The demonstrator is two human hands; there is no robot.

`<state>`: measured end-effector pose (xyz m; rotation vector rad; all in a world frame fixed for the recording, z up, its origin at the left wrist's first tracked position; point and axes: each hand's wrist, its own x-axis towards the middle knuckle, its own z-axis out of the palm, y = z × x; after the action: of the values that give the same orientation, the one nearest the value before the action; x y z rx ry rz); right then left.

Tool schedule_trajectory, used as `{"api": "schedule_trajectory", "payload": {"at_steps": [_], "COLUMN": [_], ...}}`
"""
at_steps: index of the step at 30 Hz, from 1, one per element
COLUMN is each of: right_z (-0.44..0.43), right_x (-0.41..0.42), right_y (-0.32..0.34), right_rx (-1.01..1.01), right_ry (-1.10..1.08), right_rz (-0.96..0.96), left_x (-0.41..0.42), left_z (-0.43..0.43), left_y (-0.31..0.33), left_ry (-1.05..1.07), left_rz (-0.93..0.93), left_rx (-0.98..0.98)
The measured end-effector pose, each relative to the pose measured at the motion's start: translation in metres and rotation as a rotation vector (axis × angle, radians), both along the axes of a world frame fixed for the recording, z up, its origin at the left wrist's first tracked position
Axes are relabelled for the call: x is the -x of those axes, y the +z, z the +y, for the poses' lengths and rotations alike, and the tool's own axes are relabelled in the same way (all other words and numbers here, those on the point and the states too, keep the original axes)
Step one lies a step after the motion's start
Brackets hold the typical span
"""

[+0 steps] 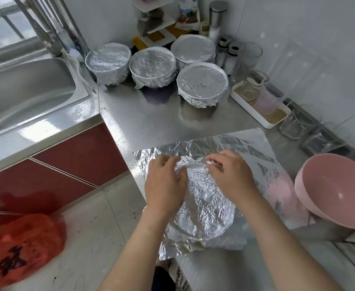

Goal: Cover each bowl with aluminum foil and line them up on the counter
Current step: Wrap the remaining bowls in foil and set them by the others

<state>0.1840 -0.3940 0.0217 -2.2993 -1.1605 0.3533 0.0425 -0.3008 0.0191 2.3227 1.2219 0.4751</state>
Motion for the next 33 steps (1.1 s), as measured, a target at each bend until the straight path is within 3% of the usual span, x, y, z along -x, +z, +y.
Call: {"api": "schedule_trajectory", "payload": {"at_steps": [10,16,26,29,33], "right_z": [0.009,0.011,0.029,0.031,0.026], "right_x": [0.009,0.007,0.000,0.002,0.002], "right_y": [-0.010,-0.004,0.010,0.007,0.009], "right_rx": [-0.008,-0.006,0.045,0.036,0.037], "right_ry": [0.014,0.034,0.312,0.366,0.323], "right_rz": [-0.019,-0.019,0.028,0.053,0.060], "left_x": [-0.013,-0.009,0.009,0.008,0.005], "left_z": [0.007,0.003,-0.016,-0.015,-0.008], "left_y": [-0.008,-0.008,0.011,0.010,0.000], "left_ry": [-0.146,-0.136,-0.034,-0.022,-0.054], "left_rz": [-0.035,-0.044,0.018,0.045,0.072], "left_rx": [0.018,-0.018,0.059,0.001,0.019]}}
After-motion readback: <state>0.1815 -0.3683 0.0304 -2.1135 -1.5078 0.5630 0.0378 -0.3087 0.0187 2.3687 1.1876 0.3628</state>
